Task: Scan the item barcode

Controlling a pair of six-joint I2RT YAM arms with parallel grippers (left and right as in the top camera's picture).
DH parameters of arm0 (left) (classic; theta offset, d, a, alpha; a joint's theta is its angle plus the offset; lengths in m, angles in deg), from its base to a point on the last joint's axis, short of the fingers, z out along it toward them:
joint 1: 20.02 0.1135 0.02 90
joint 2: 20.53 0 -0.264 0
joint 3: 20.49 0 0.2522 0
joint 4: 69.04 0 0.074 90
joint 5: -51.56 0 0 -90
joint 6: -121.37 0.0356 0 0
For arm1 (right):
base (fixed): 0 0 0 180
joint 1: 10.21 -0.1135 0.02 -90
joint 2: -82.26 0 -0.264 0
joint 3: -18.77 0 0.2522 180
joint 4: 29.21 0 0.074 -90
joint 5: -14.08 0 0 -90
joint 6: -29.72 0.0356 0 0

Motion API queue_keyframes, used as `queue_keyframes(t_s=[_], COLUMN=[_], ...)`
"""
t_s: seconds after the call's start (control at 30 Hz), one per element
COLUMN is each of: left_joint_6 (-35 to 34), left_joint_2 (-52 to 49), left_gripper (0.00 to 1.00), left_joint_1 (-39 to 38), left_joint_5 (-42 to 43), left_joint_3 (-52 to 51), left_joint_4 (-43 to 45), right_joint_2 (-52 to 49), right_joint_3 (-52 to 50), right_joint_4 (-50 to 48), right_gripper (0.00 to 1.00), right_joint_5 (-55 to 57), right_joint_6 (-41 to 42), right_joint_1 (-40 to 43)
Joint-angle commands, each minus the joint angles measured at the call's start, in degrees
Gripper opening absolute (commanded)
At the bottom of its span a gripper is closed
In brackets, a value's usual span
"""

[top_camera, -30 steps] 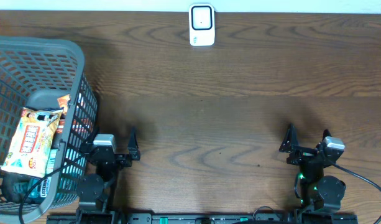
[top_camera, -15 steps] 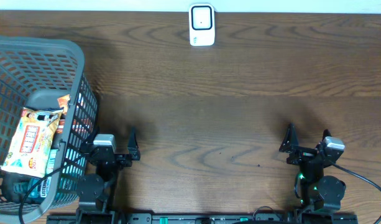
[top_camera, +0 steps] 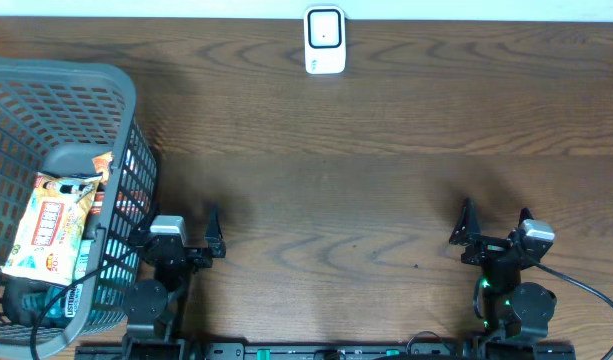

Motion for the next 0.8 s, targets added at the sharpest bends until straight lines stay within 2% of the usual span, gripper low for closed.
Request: queue_keyframes(t_s=[0.0, 0.77], left_joint_6=[0.98, 0.98], left_joint_2=[0.61, 0.61], left_gripper=[0.98, 0.98], left_joint_1=[0.13, 0.13], left_joint_5=[0.55, 0.55], left_joint_3=[-0.87, -0.87], left_joint_4=[-2.10, -2.10], right_joint_2=[0.33, 0.33], right_joint_3=[-0.24, -0.24], right_joint_4=[0.04, 0.04], right_gripper=[0.99, 0.99], right_joint_5=[0.46, 0.46], right_joint_6=[-0.83, -0.83], right_joint_1=[0.79, 0.79])
